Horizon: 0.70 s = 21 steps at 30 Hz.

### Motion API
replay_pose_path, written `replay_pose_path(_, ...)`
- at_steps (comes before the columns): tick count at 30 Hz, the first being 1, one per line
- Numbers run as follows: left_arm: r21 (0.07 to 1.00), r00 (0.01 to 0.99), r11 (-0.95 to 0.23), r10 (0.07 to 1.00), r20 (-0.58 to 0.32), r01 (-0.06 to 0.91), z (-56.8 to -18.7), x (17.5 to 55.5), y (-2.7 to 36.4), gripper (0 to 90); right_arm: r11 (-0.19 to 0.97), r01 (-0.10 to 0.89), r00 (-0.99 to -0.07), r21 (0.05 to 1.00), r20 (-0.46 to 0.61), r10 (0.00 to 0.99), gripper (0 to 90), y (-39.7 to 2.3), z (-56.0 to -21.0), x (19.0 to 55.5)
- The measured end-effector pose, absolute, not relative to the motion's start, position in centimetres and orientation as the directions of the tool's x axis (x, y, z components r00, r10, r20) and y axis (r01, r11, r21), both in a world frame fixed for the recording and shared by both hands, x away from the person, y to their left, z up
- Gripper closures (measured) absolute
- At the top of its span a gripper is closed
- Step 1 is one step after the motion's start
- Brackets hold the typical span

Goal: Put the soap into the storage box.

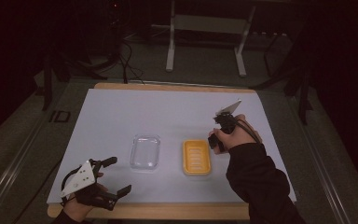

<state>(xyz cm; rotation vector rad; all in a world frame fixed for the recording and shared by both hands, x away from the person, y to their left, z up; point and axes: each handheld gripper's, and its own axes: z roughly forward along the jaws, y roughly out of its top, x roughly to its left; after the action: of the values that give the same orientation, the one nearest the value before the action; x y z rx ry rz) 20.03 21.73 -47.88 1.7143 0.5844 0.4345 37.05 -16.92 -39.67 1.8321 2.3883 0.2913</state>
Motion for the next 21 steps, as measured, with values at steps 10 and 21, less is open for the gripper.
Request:
replay_pose_path(10, 0.977, 0.802, -0.159, 0.597, -0.021, 0.144, -47.9, 20.0, 21.7, 0.2, 0.242, 0.939, -0.264, 0.245, 0.061, 0.963, 37.6, -14.0, -40.2, 36.4)
replay_pose_path(21, 0.977, 0.804, -0.159, 0.595, -0.02, 0.142, -47.8, 19.9, 21.7, 0.2, 0.233, 0.941, -0.261, 0.244, 0.09, 0.961, 37.6, -12.1, -41.4, 35.8)
